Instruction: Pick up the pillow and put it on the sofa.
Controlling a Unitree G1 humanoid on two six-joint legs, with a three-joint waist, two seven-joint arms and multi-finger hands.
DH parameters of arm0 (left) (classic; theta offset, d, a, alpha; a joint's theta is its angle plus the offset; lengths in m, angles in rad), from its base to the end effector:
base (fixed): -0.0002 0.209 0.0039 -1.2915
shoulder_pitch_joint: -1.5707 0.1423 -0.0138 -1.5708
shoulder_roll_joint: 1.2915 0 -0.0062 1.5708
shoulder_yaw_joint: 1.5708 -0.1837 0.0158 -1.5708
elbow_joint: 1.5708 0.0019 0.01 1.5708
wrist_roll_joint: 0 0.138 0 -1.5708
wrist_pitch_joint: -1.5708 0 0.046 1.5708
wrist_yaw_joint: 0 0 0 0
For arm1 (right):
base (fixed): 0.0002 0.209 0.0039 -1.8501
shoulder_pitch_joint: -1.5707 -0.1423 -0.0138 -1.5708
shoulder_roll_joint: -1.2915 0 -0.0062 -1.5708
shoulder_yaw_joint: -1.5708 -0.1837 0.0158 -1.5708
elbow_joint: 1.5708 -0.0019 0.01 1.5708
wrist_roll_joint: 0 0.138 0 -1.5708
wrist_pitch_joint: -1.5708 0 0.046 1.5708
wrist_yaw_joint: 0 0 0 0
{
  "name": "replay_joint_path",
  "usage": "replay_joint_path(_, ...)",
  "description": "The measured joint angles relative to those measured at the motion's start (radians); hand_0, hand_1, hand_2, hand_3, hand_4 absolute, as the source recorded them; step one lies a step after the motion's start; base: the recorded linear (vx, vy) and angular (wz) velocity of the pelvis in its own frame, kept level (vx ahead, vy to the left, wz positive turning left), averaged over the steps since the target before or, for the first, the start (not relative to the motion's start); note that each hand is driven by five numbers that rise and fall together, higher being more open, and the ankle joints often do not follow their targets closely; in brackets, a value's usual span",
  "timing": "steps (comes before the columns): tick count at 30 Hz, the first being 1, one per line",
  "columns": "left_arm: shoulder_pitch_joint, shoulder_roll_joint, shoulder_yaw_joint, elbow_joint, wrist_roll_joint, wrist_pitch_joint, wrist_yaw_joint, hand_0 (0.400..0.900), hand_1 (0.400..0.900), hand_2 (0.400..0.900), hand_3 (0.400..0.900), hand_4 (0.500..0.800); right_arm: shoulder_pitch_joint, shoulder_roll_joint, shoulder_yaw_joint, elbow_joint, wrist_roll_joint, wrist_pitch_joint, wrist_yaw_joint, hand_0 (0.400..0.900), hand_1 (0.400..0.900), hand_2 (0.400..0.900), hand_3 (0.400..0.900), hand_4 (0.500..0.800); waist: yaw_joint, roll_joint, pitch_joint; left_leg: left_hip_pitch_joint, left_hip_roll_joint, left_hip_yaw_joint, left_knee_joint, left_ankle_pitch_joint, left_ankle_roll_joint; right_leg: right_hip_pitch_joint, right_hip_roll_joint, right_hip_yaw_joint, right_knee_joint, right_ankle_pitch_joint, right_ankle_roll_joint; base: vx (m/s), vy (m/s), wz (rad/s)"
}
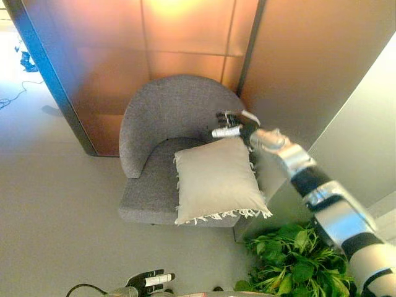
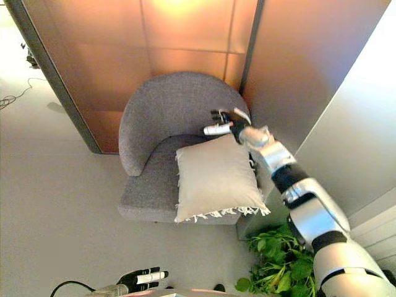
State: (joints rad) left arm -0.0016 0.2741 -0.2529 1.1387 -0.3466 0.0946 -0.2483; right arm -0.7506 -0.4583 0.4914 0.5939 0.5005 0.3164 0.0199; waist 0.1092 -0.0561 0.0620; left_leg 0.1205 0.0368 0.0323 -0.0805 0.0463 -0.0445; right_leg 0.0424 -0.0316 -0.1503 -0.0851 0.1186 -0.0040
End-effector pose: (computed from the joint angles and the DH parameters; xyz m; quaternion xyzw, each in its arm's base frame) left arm 0.0820 0.2241 -0.1117 -0.0373 0.5799 -0.0373 0.8130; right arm 0.3235 -0.1625 0.1024 -0.1309 0.1578 0.1363 0.9692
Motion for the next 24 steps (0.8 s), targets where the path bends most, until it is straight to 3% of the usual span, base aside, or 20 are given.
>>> replay_joint_path(2, 0.004, -0.001, 0.000, 0.001, -0.002, -0.007, 0.000, 0.900, 0.900, 0.900, 0.900, 0.800, 0.146, 0.021, -0.040, -0.018, 0.002, -0.019, -0.023, 0.900, 0.900, 0.900, 0.900, 0.800, -0.028, 0.008, 0.006, -0.004, -0.002, 0.009, 0.000, -0.001, 0.002, -0.009, 0.002, 0.008, 0.000, 0.003, 0.001, -0.11, 0.013, -0.37)
replay_joint_path(4, 0.013, -0.006, 0.000, 0.000, -0.005, -0.019, 0.002, 0.900, 0.900, 0.900, 0.900, 0.800, 0.365, 0.048, -0.122, -0.036, -0.004, -0.093, -0.033, 0.900, 0.900, 0.900, 0.900, 0.800, -0.042, 0.017, 0.013, 0.000, -0.003, 0.026, -0.001, -0.007, 0.006, -0.013, 0.003, 0.028, 0.000, 0.004, 0.003, -0.06, 0.010, -0.32)
replay_joint_path(10, 0.045, -0.024, 0.010, 0.005, -0.014, -0.047, 0.021, 0.900, 0.900, 0.900, 0.900, 0.800, 0.732, 0.069, -0.160, 0.075, -0.074, -0.111, -0.040, 0.900, 0.900, 0.900, 0.900, 0.800, -0.142, 0.042, 0.035, 0.019, 0.007, 0.091, -0.010, -0.029, 0.011, -0.017, 0.007, 0.086, -0.005, 0.007, 0.008, -0.03, -0.001, -0.24)
replay_joint_path(17, 0.015, -0.039, 0.018, 0.074, -0.014, -0.081, 0.010, 0.900, 0.900, 0.900, 0.900, 0.800, 0.767, 0.175, -0.261, 0.479, -0.088, -0.162, -0.037, 0.900, 0.900, 0.900, 0.900, 0.800, -0.152, 0.037, 0.026, 0.038, 0.016, 0.111, -0.010, -0.038, 0.006, -0.014, 0.018, 0.097, -0.004, 0.007, 0.008, -0.03, -0.009, -0.09)
replay_joint_path(24, 0.015, -0.037, 0.017, 0.116, -0.008, -0.094, -0.007, 0.900, 0.900, 0.900, 0.900, 0.800, 0.766, 0.221, -0.273, 0.654, -0.179, -0.137, -0.039, 0.900, 0.900, 0.900, 0.900, 0.800, -0.131, 0.035, 0.010, 0.043, 0.010, 0.106, -0.005, -0.041, 0.010, -0.007, 0.013, 0.094, -0.004, 0.007, 0.007, 0.00, -0.015, 0.02)
